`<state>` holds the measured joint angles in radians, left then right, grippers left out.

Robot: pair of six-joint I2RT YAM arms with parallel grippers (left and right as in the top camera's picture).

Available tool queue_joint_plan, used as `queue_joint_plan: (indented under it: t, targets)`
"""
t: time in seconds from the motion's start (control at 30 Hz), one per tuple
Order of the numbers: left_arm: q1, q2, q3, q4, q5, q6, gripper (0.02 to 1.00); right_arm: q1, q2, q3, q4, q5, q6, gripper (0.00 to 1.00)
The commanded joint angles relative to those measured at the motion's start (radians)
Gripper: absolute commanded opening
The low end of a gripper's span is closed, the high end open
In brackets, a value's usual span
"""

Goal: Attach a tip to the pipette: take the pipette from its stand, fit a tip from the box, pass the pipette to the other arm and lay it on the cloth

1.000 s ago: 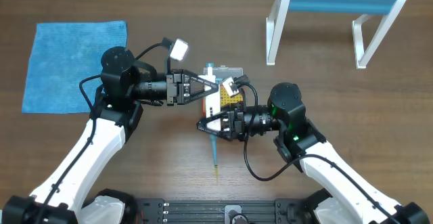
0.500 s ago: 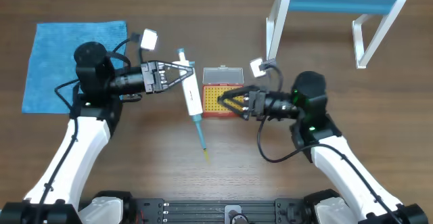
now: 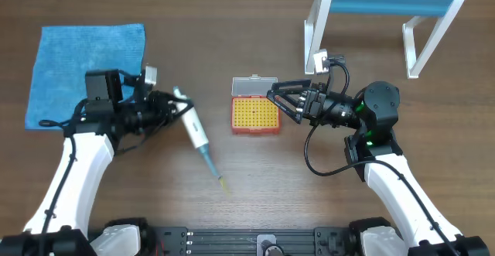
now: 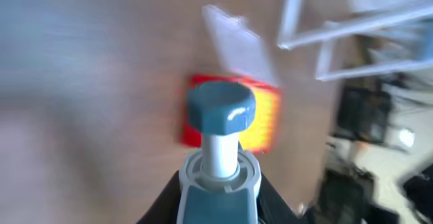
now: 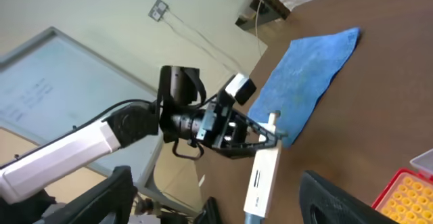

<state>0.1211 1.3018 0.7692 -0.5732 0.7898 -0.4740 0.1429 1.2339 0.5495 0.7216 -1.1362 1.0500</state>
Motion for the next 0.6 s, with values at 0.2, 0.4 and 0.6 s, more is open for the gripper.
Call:
queue_joint_plan:
  t: [0.2, 0.4, 0.6]
  targets:
    - [0.220, 0.037, 0.617, -0.626, -0.454, 0.427, 0.027, -0.004, 0.003, 0.010, 0.006, -0.024, 0.034, 0.779]
    - [0.245, 0.232, 1.046, -0.865, -0.635, 0.540, 0.029, -0.004, 0.003, 0.010, 0.006, -0.024, 0.034, 0.779]
    - [0.245, 0.545, 1.410, -0.983, -0.792, 0.596, 0.029, -0.004, 0.008, 0.010, -0.007, -0.024, 0.034, 0.779]
